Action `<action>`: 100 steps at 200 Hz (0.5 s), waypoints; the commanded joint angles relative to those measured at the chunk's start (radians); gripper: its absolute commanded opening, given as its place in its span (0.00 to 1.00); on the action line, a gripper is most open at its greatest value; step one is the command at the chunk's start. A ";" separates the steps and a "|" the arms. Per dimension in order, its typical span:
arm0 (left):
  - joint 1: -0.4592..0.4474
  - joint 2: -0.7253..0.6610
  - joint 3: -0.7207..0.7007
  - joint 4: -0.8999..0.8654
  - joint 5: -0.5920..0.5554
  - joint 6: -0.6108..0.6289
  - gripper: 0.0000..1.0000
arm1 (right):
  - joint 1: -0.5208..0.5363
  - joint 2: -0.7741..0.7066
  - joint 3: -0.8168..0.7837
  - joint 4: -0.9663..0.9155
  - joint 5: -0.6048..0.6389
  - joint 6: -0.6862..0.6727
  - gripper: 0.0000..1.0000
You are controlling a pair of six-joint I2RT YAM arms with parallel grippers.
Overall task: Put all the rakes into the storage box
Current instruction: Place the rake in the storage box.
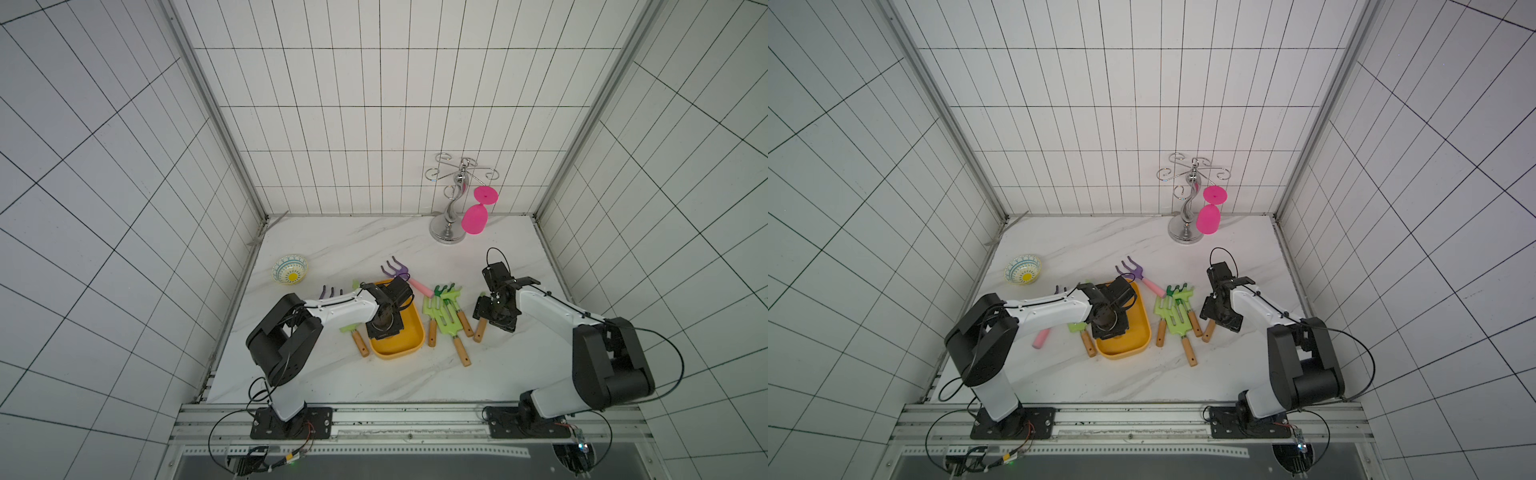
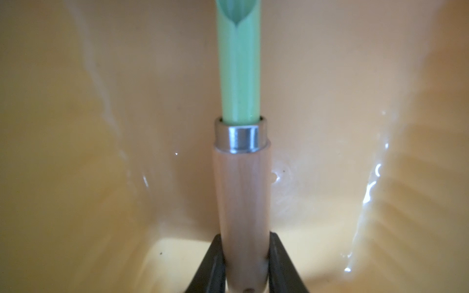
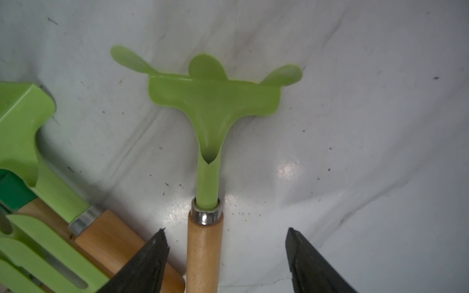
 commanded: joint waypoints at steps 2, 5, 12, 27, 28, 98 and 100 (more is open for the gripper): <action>-0.008 -0.026 0.023 -0.038 -0.061 0.029 0.46 | -0.005 0.038 -0.002 0.022 0.030 0.036 0.74; -0.008 -0.028 0.025 -0.042 -0.065 0.031 0.47 | -0.005 0.043 -0.002 0.025 0.029 0.035 0.73; -0.010 -0.032 0.032 -0.055 -0.076 0.037 0.50 | -0.006 0.058 0.003 0.028 0.026 0.036 0.72; -0.017 -0.043 0.049 -0.081 -0.102 0.052 0.56 | -0.006 0.089 0.012 0.032 0.019 0.038 0.70; -0.018 -0.045 0.050 -0.083 -0.105 0.054 0.56 | -0.006 0.091 0.013 0.032 0.019 0.038 0.70; -0.146 -0.244 0.136 -0.154 -0.394 0.168 0.59 | -0.001 0.143 0.020 0.065 0.021 0.062 0.50; -0.146 -0.250 0.134 -0.155 -0.397 0.173 0.59 | 0.000 0.142 0.020 0.066 0.021 0.063 0.48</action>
